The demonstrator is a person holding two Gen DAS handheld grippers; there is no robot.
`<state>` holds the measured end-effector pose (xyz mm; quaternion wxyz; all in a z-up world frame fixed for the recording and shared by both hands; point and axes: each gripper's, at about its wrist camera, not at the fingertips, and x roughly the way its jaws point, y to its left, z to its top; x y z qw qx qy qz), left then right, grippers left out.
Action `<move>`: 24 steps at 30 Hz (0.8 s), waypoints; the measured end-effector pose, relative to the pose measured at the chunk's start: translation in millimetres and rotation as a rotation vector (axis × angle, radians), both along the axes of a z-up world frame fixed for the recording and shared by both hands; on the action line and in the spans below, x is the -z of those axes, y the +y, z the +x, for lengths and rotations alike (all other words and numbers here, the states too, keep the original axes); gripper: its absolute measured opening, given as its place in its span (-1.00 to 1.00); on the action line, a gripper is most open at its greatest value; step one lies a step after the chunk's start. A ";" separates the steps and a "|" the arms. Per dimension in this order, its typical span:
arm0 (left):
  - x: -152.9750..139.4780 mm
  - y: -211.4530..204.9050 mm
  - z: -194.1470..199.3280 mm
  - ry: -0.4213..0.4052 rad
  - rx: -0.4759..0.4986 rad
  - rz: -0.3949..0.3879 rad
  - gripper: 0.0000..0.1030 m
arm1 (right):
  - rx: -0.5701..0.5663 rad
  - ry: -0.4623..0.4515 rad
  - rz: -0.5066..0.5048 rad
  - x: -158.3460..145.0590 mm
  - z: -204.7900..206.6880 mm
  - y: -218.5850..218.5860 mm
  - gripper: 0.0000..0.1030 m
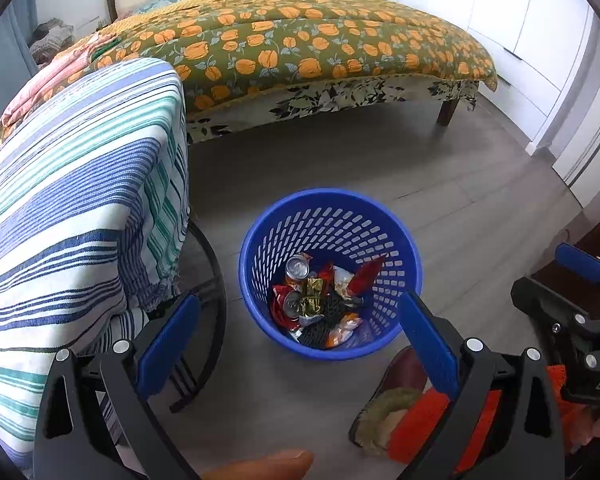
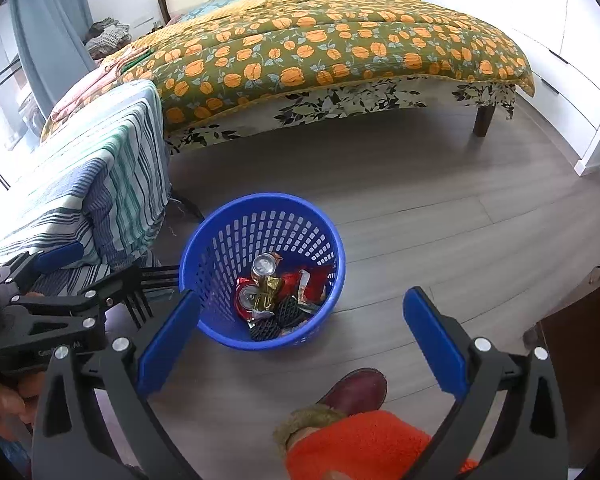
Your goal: Collect trash
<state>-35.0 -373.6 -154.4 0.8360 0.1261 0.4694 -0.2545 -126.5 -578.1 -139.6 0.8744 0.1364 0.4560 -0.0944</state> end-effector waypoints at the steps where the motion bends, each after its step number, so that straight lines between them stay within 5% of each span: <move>1: 0.2 0.3 0.6 0.001 -0.003 0.001 0.90 | -0.002 0.001 0.001 0.3 0.3 -0.1 0.91; 24: 6.0 2.1 5.9 0.019 -0.024 0.029 0.90 | -0.022 0.014 -0.001 4.0 3.5 8.3 0.91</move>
